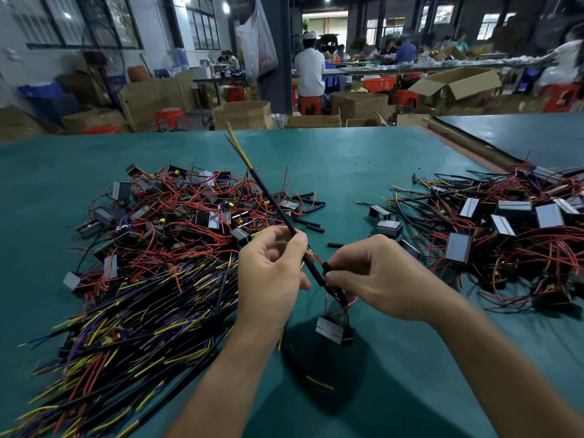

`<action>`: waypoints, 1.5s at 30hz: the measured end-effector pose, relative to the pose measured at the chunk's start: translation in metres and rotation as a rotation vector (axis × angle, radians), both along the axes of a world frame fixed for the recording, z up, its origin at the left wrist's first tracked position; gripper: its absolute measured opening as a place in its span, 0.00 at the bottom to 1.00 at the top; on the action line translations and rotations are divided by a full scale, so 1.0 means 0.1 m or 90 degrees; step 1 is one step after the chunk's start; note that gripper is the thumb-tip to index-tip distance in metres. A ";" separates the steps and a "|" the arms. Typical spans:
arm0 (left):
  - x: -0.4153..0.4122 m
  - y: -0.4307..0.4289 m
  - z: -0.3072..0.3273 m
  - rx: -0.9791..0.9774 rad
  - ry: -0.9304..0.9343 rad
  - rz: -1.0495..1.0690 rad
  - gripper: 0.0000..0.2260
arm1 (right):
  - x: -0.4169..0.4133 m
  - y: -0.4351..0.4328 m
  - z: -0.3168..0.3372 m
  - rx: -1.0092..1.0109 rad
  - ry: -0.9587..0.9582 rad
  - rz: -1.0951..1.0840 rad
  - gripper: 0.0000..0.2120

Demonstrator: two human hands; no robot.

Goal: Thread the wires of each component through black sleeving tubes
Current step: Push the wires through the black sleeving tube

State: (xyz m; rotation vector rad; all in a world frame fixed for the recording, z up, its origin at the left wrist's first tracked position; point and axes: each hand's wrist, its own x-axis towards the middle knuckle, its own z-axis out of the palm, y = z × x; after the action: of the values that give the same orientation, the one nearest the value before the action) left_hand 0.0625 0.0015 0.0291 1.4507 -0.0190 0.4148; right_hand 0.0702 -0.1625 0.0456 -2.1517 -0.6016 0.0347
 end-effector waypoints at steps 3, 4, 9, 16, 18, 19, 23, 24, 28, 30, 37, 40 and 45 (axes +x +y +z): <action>0.00 -0.01 0.00 -0.002 -0.015 0.004 0.10 | 0.01 -0.03 -0.01 -0.005 -0.024 -0.016 0.05; 0.01 -0.01 0.00 0.001 -0.021 0.005 0.11 | 0.01 -0.04 0.00 0.001 -0.025 -0.019 0.06; 0.01 0.00 -0.01 0.017 -0.037 0.014 0.11 | 0.02 -0.05 -0.01 0.018 -0.021 -0.021 0.05; 0.01 0.00 -0.05 0.052 -0.058 0.054 0.11 | 0.00 -0.08 0.02 -0.043 -0.041 -0.023 0.07; 0.00 -0.01 -0.06 0.062 -0.057 0.052 0.11 | -0.01 -0.07 0.04 -0.059 -0.042 -0.013 0.07; 0.00 -0.02 -0.06 0.067 -0.057 0.051 0.10 | -0.02 -0.07 0.04 -0.042 -0.038 -0.009 0.07; -0.02 -0.02 -0.04 0.094 -0.065 0.045 0.10 | -0.03 -0.05 0.05 0.030 -0.026 -0.019 0.08; -0.03 -0.02 -0.03 0.095 -0.065 0.044 0.10 | -0.03 -0.04 0.05 0.035 -0.030 -0.021 0.08; -0.03 -0.01 -0.03 0.092 -0.063 0.049 0.10 | -0.03 -0.03 0.05 0.046 -0.048 -0.027 0.07; -0.04 0.00 -0.03 0.103 -0.067 0.053 0.10 | -0.02 -0.04 0.05 0.047 -0.061 -0.036 0.07; -0.03 -0.01 -0.07 0.144 -0.090 0.046 0.11 | -0.02 -0.01 0.01 -0.053 -0.158 -0.073 0.06; -0.03 -0.01 -0.07 0.158 -0.095 0.054 0.11 | -0.02 -0.01 0.01 -0.036 -0.172 -0.080 0.06; -0.04 -0.01 -0.07 0.169 -0.108 0.060 0.11 | -0.02 -0.04 0.03 -0.016 -0.153 -0.076 0.06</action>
State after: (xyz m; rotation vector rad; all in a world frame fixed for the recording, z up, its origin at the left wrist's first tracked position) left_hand 0.0584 0.0009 0.0224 1.6776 -0.1474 0.6311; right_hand 0.0683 -0.1662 0.0482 -2.2290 -0.6101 -0.2854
